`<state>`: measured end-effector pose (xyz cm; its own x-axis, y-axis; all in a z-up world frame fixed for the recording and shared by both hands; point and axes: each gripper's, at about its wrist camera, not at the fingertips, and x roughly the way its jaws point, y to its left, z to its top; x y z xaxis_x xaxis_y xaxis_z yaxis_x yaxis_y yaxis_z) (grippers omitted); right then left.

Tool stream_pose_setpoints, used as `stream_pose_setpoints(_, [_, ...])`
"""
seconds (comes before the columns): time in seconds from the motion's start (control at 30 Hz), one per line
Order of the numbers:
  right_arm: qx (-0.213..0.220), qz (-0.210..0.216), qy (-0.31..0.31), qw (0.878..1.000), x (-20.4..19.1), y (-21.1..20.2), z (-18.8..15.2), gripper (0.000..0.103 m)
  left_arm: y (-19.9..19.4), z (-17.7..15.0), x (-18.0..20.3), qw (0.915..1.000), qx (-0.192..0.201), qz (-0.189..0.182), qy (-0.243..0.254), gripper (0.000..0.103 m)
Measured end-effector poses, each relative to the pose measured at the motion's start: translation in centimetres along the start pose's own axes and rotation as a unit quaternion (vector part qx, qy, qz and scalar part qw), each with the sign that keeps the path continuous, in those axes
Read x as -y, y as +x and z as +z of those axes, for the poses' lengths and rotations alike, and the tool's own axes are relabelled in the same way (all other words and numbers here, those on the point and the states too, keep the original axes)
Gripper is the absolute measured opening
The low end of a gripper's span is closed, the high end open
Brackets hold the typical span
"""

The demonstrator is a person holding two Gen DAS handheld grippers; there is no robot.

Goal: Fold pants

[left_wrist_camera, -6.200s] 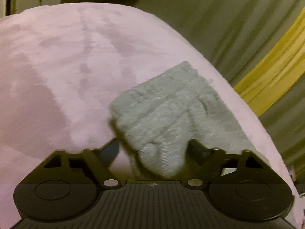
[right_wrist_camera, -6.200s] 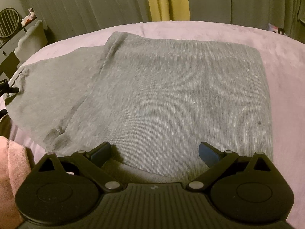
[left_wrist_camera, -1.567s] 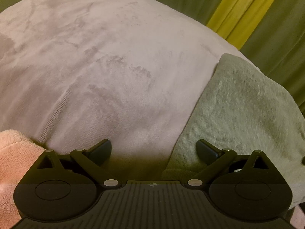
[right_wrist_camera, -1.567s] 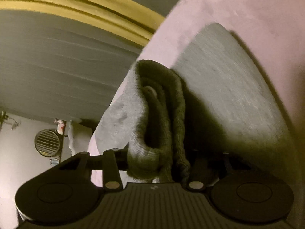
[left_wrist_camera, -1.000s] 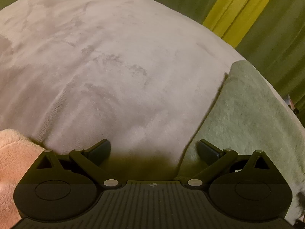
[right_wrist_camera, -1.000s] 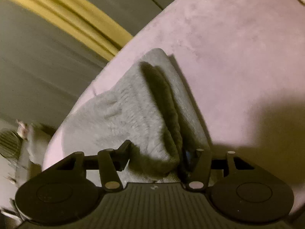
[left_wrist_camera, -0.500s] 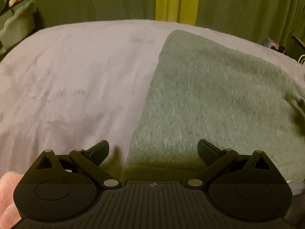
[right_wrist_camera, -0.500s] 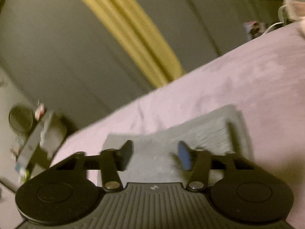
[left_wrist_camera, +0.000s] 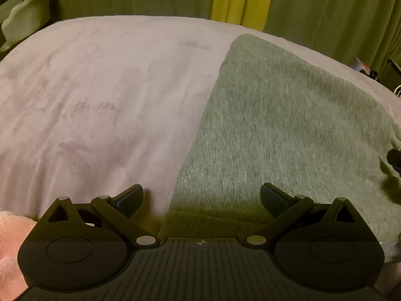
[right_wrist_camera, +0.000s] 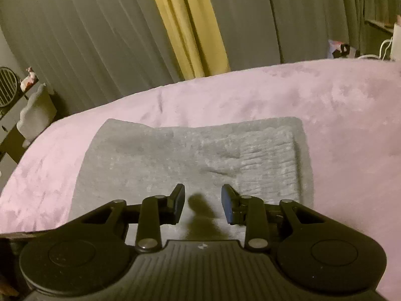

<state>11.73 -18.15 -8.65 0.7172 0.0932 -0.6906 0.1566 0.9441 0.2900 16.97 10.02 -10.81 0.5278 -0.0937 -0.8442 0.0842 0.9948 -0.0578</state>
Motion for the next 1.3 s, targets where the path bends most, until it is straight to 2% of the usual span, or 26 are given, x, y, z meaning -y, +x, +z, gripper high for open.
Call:
stream_pose_setpoints(0.17, [0.002,0.009,-0.001,1.000,1.0,-1.5,0.0,0.031,-0.1,0.3,-0.1,1.0000,-0.006,-0.002,-0.004,0.103])
stream_pose_setpoints(0.2, [0.004,0.010,0.000,1.000,0.8,-2.2,0.1,0.037,-0.1,0.6,-0.4,0.9999,-0.009,-0.001,-0.007,0.103])
stream_pose_setpoints(0.23, [0.006,0.000,-0.003,1.000,1.1,-3.1,0.1,0.057,-0.1,1.0,-0.7,0.9999,-0.012,0.005,-0.009,0.103])
stream_pose_setpoints(0.27, [0.008,-0.013,-0.010,1.000,1.2,-3.5,0.2,0.071,-0.1,1.4,-1.0,0.9998,-0.013,0.010,-0.009,0.102])
stream_pose_setpoints(0.3, [0.009,-0.022,-0.013,1.000,1.4,-3.6,0.3,0.095,0.0,1.8,-1.3,0.9998,-0.014,0.011,-0.008,0.102])
stream_pose_setpoints(0.33, [0.011,-0.026,-0.017,0.999,1.8,-3.9,0.4,0.098,0.2,2.3,-1.7,0.9998,-0.016,0.004,-0.006,0.102])
stream_pose_setpoints(0.4, [-0.002,-0.011,-0.016,1.000,3.0,-3.8,0.6,0.098,0.9,3.2,-2.5,0.9993,-0.031,-0.018,-0.005,0.102])
stream_pose_setpoints(0.43, [-0.017,-0.003,-0.005,1.000,3.9,-3.4,0.7,0.098,1.5,3.8,-3.1,0.9981,-0.043,-0.043,-0.006,0.102])
stream_pose_setpoints(0.53, [-0.059,0.024,0.052,0.997,7.1,-1.5,0.5,0.098,3.4,5.1,-4.0,0.9923,-0.073,-0.100,-0.008,0.102])
stream_pose_setpoints(0.6, [-0.077,0.037,0.097,0.992,9.3,-0.1,0.2,0.098,4.2,5.9,-4.0,0.9894,-0.080,-0.121,0.004,0.102])
stream_pose_setpoints(0.7, [-0.097,0.097,0.155,0.978,12.1,1.9,-0.3,0.098,4.8,7.1,-3.5,0.9817,-0.082,-0.165,0.046,0.102])
stream_pose_setpoints(0.77, [-0.103,0.127,0.183,0.969,13.2,3.1,-0.6,0.098,5.2,7.9,-3.0,0.9744,-0.081,-0.195,0.078,0.102])
stream_pose_setpoints(0.87, [-0.105,0.161,0.194,0.962,13.9,4.5,-0.3,0.099,6.6,9.1,-2.3,0.9585,-0.097,-0.248,0.103,0.102])
stream_pose_setpoints(0.93, [-0.107,0.178,0.202,0.957,14.3,5.0,0.0,0.099,8.0,9.3,-1.4,0.9512,-0.111,-0.260,0.123,0.103])
stream_pose_setpoints(1.0, [-0.109,0.194,0.214,0.951,14.8,5.5,0.1,0.099,8.9,9.7,-0.8,0.9449,-0.110,-0.272,0.144,0.103])
stream_pose_setpoints(1.1, [-0.109,0.211,0.229,0.944,15.0,5.8,0.1,0.099,9.6,10.4,-0.6,0.9363,-0.119,-0.301,0.136,0.103])
stream_pose_setpoints(1.2, [-0.107,0.210,0.215,0.948,14.3,5.8,0.2,0.099,10.0,11.0,-0.8,0.9302,-0.130,-0.324,0.115,0.103])
stream_pose_setpoints(1.23, [-0.106,0.215,0.208,0.948,13.9,5.7,0.3,0.091,9.8,11.0,-0.9,0.9260,-0.124,-0.338,0.115,0.103])
stream_pose_setpoints(1.27, [-0.108,0.211,0.198,0.951,13.5,5.7,0.5,0.083,9.6,10.8,-0.9,0.9239,-0.117,-0.344,0.119,0.097])
stream_pose_setpoints(1.3, [-0.111,0.204,0.186,0.955,13.3,5.5,0.5,0.068,9.2,10.7,-1.1,0.9235,-0.106,-0.346,0.127,0.087])
